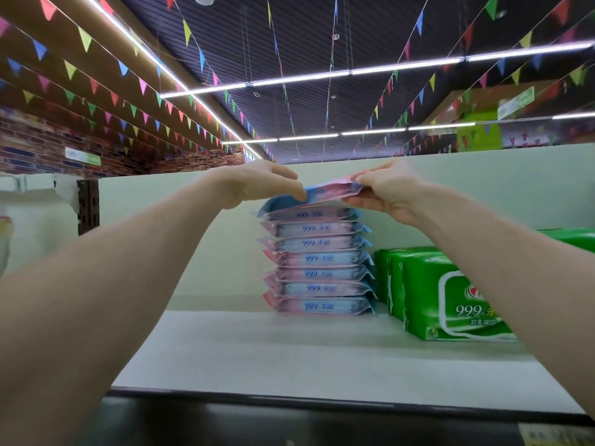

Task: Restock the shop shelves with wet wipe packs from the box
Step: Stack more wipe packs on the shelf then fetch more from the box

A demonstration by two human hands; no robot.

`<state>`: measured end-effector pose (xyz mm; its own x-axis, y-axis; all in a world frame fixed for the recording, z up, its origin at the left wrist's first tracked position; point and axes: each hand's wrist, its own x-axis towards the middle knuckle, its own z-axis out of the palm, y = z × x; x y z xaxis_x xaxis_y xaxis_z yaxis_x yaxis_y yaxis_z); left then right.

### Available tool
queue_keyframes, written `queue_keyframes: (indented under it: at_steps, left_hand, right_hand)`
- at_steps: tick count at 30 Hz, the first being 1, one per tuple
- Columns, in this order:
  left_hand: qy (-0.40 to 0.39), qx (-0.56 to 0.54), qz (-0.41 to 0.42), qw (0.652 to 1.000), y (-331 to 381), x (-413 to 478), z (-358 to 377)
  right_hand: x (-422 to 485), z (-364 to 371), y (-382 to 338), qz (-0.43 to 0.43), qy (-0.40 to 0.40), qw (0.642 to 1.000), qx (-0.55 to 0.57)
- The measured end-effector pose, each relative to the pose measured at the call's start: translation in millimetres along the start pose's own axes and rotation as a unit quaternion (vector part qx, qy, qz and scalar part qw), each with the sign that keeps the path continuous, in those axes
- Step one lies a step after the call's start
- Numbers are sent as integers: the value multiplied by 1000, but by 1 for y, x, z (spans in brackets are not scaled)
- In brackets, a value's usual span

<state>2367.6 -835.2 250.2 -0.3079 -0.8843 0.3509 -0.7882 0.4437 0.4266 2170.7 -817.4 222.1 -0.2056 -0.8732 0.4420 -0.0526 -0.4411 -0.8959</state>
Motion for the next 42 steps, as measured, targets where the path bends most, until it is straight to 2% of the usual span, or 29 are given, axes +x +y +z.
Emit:
queue_keyframes:
  at_steps: [2, 5, 7, 9, 11, 14, 17, 18, 19, 21, 22, 23, 24, 26, 28, 31, 34, 36, 38, 40, 42]
  left_hand:
    - [-9, -14, -3, 1000, -6, 0, -1]
    - [-19, 32, 24, 999, -5, -2, 4]
    - [9, 56, 80, 995, 3, -4, 10]
    - [76, 72, 138, 985, 10, -7, 15]
    - [137, 100, 175, 970, 14, -8, 16]
    - [176, 176, 195, 949, 16, -9, 15]
    - [190, 236, 190, 934, 23, -11, 16]
    - [200, 249, 190, 928, 26, -12, 16]
    - [216, 256, 194, 922, 26, -12, 17]
    - [267, 248, 210, 907, 24, -10, 20]
    - [291, 221, 215, 906, 21, -9, 22]
    - [303, 173, 210, 913, 18, -8, 23]
    - [298, 100, 198, 928, 13, -7, 23]
    - [249, -91, 165, 950, 4, -10, 19]
    - [200, -217, 130, 947, -5, -11, 18]
    - [165, -162, 125, 965, -11, -7, 23]
    - [157, -191, 190, 950, -7, -5, 30]
    - [163, -190, 224, 942, -5, -6, 32]
    - [187, -140, 238, 943, -3, -7, 30]
    - [226, -48, 226, 946, -4, -4, 27]
    - [263, 92, 174, 944, -4, -2, 24]
  right_hand:
    - [-1, -3, 0, 7, 12, 1000, 8]
    - [-1, -3, -3, 5, 19, 999, 44]
    - [-1, -2, -5, 2, 32, 997, 74]
    - [-2, -1, -5, 4, 27, 997, 74]
    - [-4, -2, -3, 13, 1, 1000, 3]
    - [-10, -8, -3, -17, -7, 983, -184]
    - [-25, -4, -6, -188, -48, 931, -311]
    - [-27, -1, -6, -246, -61, 899, -357]
    - [-25, 3, -4, -291, -54, 853, -430]
    - [-21, 7, -2, -345, 19, 745, -571]
    - [-20, 7, -2, -364, 58, 719, -589]
    - [-18, 5, -3, -376, 84, 719, -578]
    - [-18, 3, -3, -382, 100, 733, -554]
    - [-15, -1, -3, -373, 106, 777, -495]
    - [-11, -5, 1, -343, 96, 821, -446]
    - [-9, -3, 5, -310, 3, 891, -332]
    - [-11, 6, 10, -269, -96, 931, -228]
    - [-9, 9, 11, -265, -83, 933, -229]
    - [-8, 7, 8, -292, -57, 921, -253]
    - [-11, 4, 3, -331, -43, 906, -261]
    - [-16, 2, 0, -362, -34, 892, -270]
